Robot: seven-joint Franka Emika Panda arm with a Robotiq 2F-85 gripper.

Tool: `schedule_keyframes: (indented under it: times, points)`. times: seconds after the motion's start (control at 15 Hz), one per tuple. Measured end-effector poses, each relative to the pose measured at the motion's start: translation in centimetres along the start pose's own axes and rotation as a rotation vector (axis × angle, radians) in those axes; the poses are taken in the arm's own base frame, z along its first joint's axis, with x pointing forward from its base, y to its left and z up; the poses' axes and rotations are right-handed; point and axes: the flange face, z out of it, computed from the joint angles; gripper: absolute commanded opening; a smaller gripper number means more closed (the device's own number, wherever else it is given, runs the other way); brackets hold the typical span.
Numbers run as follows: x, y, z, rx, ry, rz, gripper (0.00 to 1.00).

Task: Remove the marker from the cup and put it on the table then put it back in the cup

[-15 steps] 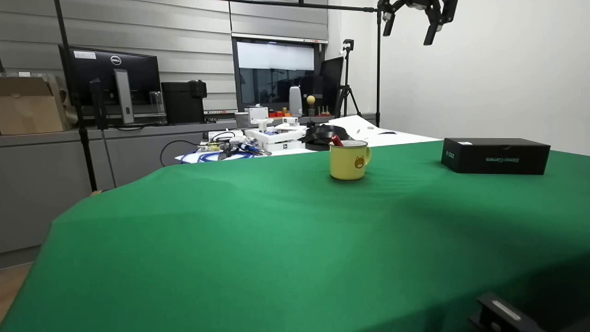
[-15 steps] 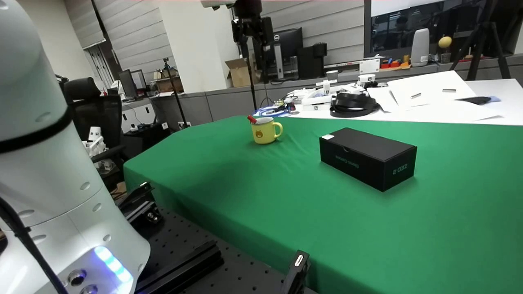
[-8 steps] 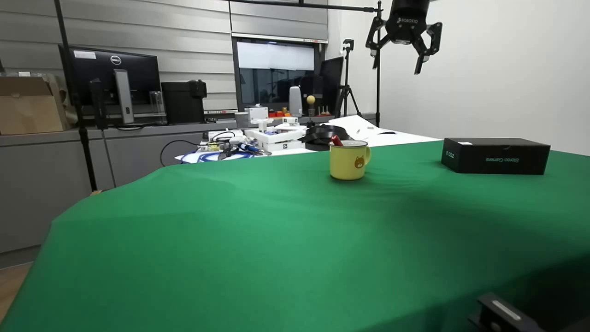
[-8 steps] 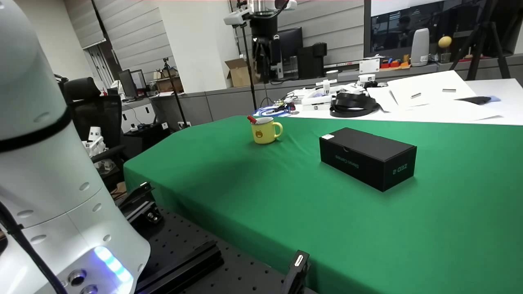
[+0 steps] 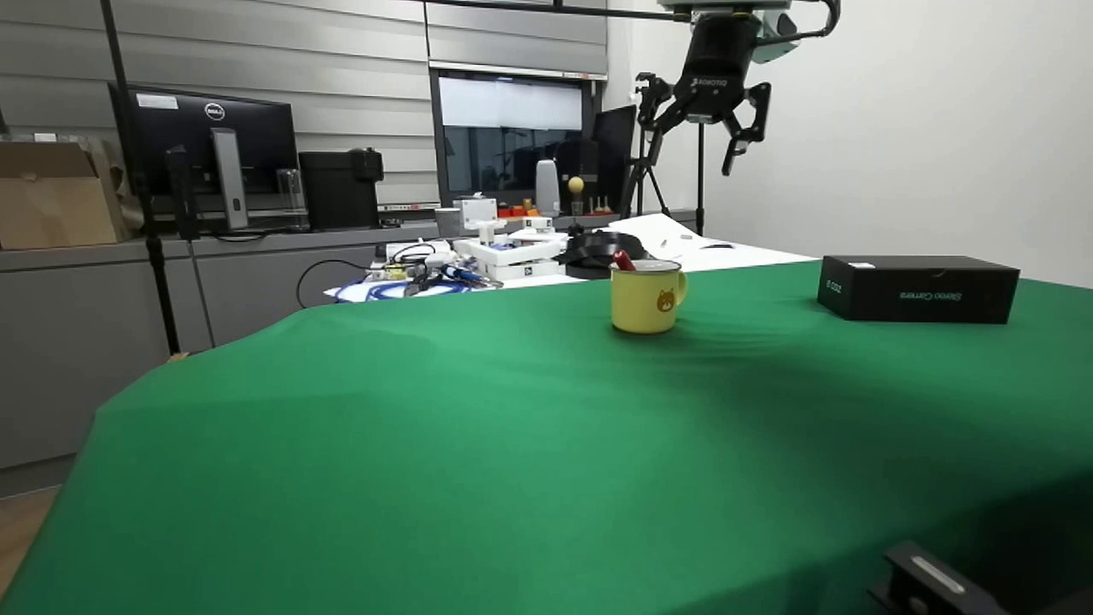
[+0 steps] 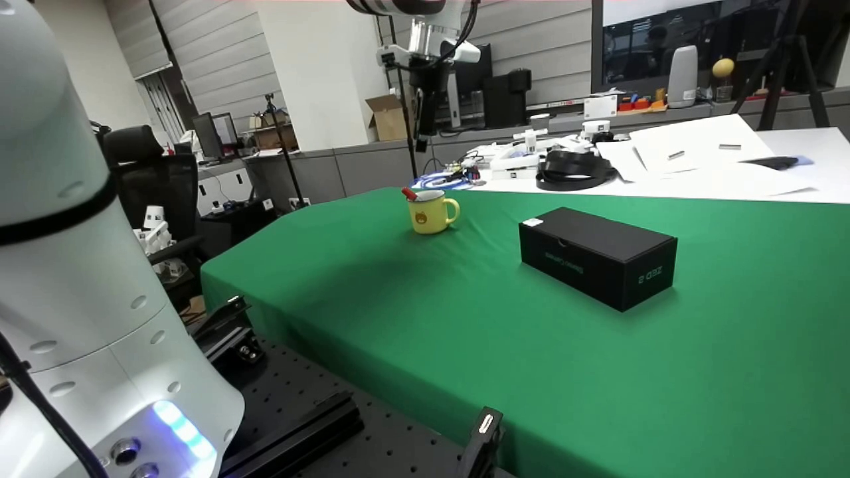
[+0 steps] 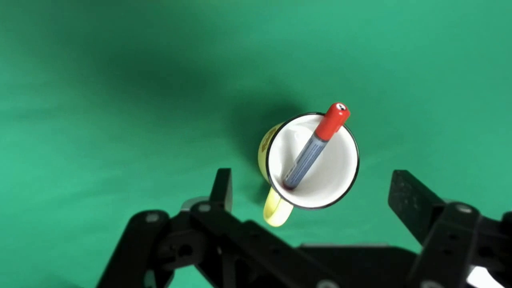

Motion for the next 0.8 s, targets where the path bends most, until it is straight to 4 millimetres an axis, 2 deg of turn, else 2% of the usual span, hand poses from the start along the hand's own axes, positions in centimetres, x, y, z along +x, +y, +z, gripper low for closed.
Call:
schedule_keyframes:
  times: [0.4,0.6,0.8]
  points:
    - [-1.2,-2.1,3.8,0.081,-0.136,0.247,1.0]
    - [-0.7,-2.4,4.9,0.166,-0.182,0.361,1.0]
    - [-0.1,-2.2,5.5,0.196,-0.199,0.405,1.0]
